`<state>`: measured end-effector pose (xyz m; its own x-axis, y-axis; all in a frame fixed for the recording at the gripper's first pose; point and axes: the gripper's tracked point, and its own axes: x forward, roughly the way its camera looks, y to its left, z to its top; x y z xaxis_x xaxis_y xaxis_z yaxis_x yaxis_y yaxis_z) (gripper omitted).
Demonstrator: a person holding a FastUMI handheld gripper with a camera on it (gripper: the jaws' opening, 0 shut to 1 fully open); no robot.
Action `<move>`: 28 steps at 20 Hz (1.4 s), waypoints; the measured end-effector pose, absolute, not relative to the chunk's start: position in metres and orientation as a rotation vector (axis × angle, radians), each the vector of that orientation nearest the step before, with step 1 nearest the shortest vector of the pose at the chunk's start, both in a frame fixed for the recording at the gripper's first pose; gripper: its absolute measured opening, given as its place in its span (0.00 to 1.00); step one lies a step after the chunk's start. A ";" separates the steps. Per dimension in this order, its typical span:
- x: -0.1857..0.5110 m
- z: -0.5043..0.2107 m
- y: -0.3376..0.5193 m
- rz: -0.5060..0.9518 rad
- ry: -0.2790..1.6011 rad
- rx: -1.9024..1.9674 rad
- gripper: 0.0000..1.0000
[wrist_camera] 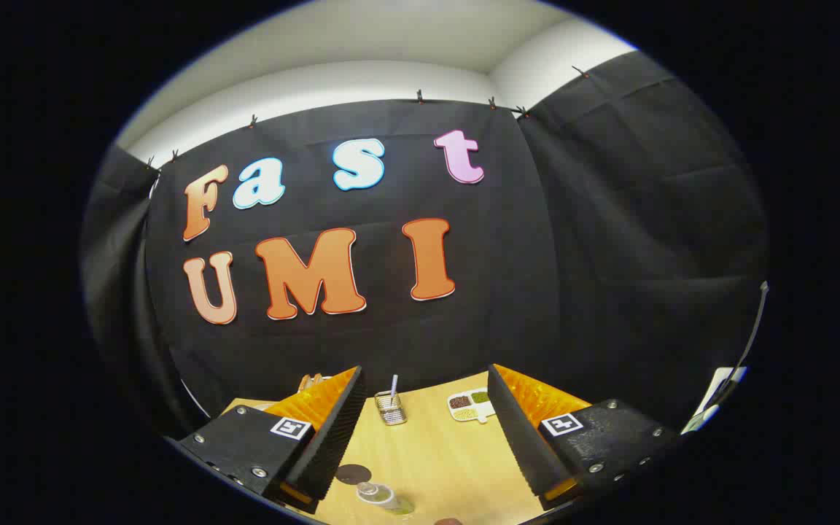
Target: Take the bottle from table, then pour the juice into the cup, finally place the bottle on the coaster
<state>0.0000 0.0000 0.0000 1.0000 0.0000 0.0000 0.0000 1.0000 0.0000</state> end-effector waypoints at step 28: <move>-0.013 -0.039 0.053 0.094 -0.013 -0.070 0.99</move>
